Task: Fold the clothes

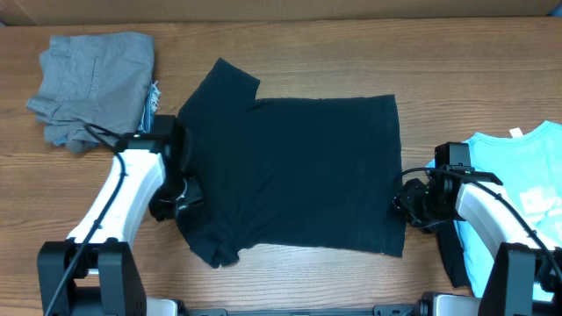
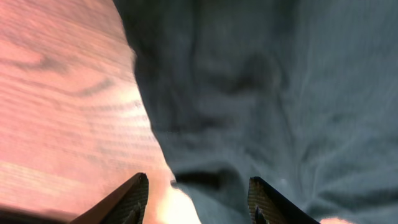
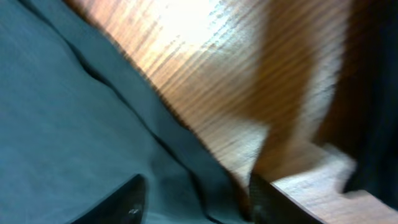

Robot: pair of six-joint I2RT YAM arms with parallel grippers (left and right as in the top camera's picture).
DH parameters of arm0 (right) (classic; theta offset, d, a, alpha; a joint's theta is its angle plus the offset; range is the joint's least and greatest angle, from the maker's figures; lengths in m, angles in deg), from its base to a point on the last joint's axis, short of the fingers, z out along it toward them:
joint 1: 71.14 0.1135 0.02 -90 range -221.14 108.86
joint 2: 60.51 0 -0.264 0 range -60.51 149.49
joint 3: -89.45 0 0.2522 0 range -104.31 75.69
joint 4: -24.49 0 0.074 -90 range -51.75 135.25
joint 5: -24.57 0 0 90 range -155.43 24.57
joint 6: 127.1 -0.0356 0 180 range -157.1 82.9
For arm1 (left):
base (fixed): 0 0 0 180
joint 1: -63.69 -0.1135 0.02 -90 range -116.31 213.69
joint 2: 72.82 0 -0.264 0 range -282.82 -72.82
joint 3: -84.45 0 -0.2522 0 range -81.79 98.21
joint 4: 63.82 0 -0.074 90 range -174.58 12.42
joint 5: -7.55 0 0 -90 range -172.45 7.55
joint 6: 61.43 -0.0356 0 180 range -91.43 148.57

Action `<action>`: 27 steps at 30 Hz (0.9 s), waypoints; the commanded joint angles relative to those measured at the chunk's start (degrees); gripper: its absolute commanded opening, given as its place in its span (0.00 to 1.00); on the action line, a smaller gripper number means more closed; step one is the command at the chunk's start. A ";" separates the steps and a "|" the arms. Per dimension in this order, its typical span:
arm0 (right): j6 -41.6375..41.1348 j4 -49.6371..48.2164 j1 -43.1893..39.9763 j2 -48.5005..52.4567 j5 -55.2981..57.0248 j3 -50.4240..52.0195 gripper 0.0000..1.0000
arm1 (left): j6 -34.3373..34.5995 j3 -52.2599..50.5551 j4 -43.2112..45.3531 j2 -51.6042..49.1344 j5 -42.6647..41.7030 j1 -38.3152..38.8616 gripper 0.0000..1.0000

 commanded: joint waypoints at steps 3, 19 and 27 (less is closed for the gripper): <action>4.15 -2.84 0.00 2.16 -1.88 1.49 0.05 | -4.07 0.85 1.57 -0.17 0.72 -2.19 0.56; -0.85 4.98 -11.43 2.14 4.85 -9.73 0.16 | -6.10 0.85 4.85 -0.66 -0.66 -2.21 0.63; 1.16 13.64 -11.43 0.17 4.52 -18.49 0.44 | -8.04 0.74 8.98 -6.95 -4.70 -1.55 0.43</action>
